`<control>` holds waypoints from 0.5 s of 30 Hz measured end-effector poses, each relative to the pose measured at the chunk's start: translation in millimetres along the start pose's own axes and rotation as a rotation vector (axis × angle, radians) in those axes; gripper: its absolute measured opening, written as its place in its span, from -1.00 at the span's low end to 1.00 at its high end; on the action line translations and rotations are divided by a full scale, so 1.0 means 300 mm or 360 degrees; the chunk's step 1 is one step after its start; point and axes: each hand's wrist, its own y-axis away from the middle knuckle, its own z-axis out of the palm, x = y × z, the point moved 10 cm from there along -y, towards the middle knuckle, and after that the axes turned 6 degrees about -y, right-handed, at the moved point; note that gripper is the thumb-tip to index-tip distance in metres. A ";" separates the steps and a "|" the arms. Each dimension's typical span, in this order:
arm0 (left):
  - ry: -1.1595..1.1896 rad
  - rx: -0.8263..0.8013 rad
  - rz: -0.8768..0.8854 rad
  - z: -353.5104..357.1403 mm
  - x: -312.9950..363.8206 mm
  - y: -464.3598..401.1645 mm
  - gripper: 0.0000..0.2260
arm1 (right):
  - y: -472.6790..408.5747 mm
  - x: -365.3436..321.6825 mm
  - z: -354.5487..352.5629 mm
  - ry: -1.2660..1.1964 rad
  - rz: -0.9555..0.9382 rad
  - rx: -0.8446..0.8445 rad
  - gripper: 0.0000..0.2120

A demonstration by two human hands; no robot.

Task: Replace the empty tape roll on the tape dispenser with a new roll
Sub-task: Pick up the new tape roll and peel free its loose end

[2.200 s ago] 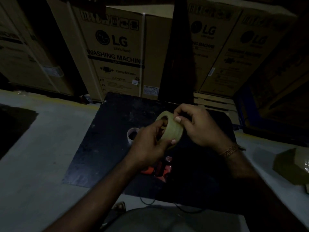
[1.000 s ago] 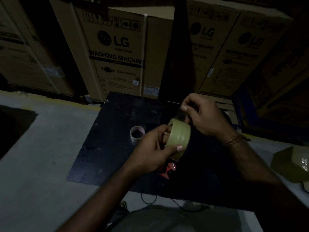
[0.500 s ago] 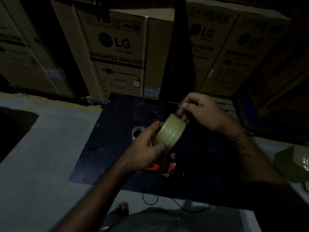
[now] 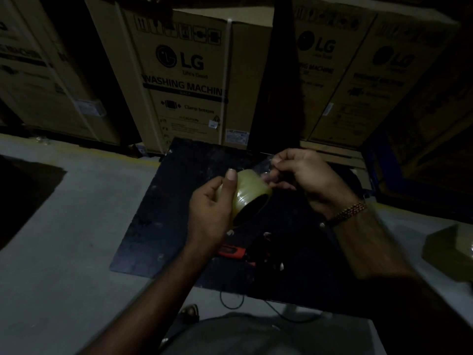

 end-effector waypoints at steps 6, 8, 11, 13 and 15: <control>0.0008 0.0136 0.0011 -0.028 0.009 -0.021 -0.41 | 0.006 0.007 0.010 -0.0070 0.0039 -0.0012 -0.84; -0.0001 0.0198 0.0048 -0.040 0.021 -0.023 -0.40 | 0.001 0.012 0.016 -0.0109 0.0030 -0.0022 -0.81; 0.0000 0.0235 0.0082 -0.052 0.032 -0.030 -0.35 | 0.002 0.006 0.032 -0.0113 -0.0033 -0.0051 -0.82; 0.0010 0.0234 0.0079 -0.056 0.028 -0.038 -0.33 | -0.001 -0.003 0.038 -0.0075 -0.0101 -0.0051 -0.85; 0.0023 0.0236 0.0081 -0.057 0.034 -0.043 -0.34 | -0.008 -0.008 0.041 -0.0087 -0.0152 -0.0042 -0.85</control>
